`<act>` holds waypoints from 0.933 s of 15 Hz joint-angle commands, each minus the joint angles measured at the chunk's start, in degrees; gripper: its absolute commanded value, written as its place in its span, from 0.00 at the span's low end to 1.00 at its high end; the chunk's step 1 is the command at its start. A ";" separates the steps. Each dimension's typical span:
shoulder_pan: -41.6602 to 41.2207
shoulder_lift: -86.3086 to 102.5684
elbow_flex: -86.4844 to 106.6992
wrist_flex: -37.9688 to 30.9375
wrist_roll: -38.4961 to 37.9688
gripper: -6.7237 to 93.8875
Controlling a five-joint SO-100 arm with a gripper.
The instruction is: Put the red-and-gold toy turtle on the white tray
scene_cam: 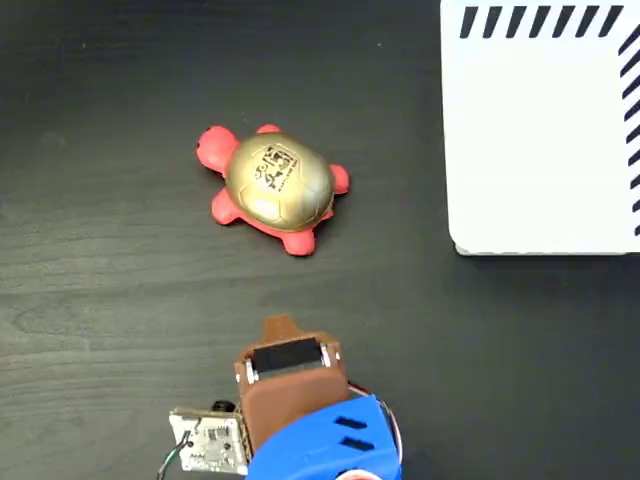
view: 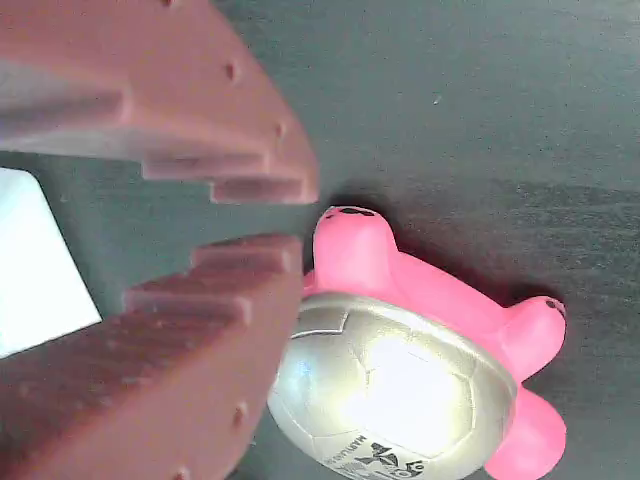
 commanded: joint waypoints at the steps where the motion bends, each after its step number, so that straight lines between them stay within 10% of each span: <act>1: -0.97 0.35 -0.53 1.05 -0.79 0.07; 12: -3.96 0.26 -0.53 0.88 -2.46 0.07; 14: -4.66 -8.44 -3.08 -7.91 4.22 0.07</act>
